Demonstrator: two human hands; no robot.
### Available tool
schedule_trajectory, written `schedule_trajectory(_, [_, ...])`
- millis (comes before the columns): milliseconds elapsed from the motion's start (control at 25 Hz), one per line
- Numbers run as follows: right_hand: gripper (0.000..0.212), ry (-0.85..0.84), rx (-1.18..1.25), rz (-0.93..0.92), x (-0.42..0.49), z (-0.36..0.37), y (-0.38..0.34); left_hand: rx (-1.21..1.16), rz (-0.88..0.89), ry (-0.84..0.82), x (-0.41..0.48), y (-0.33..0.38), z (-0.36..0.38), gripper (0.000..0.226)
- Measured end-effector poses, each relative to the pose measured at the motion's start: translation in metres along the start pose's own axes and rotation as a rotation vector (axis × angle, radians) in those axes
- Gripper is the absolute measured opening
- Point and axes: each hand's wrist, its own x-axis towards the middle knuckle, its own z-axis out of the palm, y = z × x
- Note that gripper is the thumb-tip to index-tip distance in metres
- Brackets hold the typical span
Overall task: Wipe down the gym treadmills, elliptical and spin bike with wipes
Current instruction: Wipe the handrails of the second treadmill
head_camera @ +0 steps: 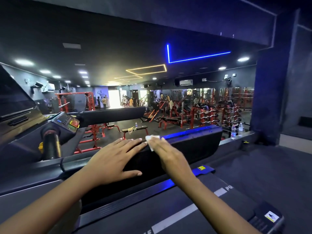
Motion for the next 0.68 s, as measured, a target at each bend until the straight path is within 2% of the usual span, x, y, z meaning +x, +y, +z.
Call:
schedule_trajectory(80, [0.044, -0.076, -0.022, -0.084, 0.003, 0.002, 0.006, -0.018, -0.009, 0.024, -0.001, 0.0, 0.002, 0.081])
schedule_trajectory(240, [0.047, -0.114, -0.085, -0.026, 0.003, -0.015, 0.068, -0.027, -0.019, 0.025, 0.0, 0.004, -0.002, 0.083])
schedule_trajectory(520, [0.047, -0.421, -0.142, 0.213, 0.013, -0.053, 0.151, -0.075, -0.034, -0.072, 0.001, 0.006, -0.011, 0.08])
schedule_trajectory(600, [0.046, -0.349, -0.137, 0.263, 0.015, -0.059, 0.148, -0.097, -0.054, -0.113, 0.001, 0.006, -0.013, 0.079])
schedule_trajectory(680, [0.046, -0.16, -0.063, 0.199, 0.002, -0.049, 0.118, -0.159, -0.087, -0.145, 0.002, 0.006, -0.014, 0.08])
